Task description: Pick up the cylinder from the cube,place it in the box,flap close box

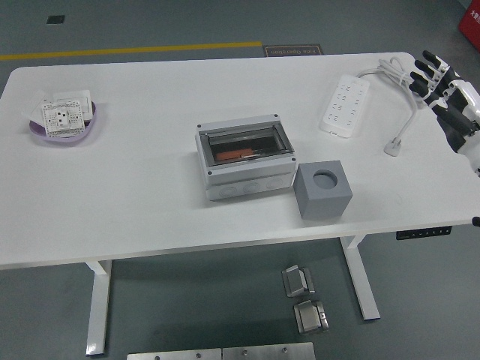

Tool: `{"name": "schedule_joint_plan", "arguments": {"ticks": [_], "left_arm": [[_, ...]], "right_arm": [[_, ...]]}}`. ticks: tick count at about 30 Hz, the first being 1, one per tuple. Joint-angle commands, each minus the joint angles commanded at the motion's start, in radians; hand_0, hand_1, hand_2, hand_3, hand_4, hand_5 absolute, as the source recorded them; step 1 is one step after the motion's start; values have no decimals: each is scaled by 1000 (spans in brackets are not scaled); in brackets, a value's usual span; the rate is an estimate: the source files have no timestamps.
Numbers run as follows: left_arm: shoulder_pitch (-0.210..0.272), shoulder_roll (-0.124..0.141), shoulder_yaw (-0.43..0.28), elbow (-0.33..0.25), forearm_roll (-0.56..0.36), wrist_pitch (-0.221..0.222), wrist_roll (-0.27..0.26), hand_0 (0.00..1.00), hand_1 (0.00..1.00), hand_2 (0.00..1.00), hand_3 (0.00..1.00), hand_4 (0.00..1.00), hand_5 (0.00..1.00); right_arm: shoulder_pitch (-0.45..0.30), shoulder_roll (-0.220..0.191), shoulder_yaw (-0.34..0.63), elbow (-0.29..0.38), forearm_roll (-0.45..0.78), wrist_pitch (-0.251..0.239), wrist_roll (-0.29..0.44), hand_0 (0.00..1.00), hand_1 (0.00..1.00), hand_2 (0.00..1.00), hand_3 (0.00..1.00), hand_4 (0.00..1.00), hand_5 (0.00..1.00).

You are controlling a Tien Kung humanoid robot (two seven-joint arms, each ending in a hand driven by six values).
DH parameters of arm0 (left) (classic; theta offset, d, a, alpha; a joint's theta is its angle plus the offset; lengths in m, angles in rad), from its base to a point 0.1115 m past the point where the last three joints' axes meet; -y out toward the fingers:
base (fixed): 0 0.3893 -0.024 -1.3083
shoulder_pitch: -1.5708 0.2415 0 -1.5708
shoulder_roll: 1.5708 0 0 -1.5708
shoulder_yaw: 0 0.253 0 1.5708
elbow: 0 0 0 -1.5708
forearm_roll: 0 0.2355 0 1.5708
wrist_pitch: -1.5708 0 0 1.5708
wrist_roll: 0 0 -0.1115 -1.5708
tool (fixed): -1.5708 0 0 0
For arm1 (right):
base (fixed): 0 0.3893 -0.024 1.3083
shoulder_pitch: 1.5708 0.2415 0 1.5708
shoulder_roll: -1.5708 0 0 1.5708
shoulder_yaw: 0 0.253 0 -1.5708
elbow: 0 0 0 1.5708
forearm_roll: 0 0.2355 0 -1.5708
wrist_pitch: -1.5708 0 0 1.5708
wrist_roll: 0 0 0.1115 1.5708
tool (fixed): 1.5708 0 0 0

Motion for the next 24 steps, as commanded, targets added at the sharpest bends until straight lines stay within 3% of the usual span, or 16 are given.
{"name": "schedule_joint_plan", "arguments": {"ticks": [8, 13, 24], "left_arm": [[-13, -3, -75, -9, 73, 2, 1, 707, 694, 611, 650, 618, 256], [-23, 6, -116, -16, 117, 5, 2, 707, 694, 612, 650, 619, 257], [-29, 28, -125, -22, 115, 10, 2, 706, 694, 614, 651, 621, 257]], "right_arm": [[-21, -7, -10, -4, -27, -78, 64, 998, 998, 998, 998, 940, 459], [-28, -12, -12, -12, -11, -92, 89, 998, 998, 998, 998, 931, 466], [-15, 1, -50, -27, -34, -95, 84, 998, 998, 998, 998, 921, 480]]}}
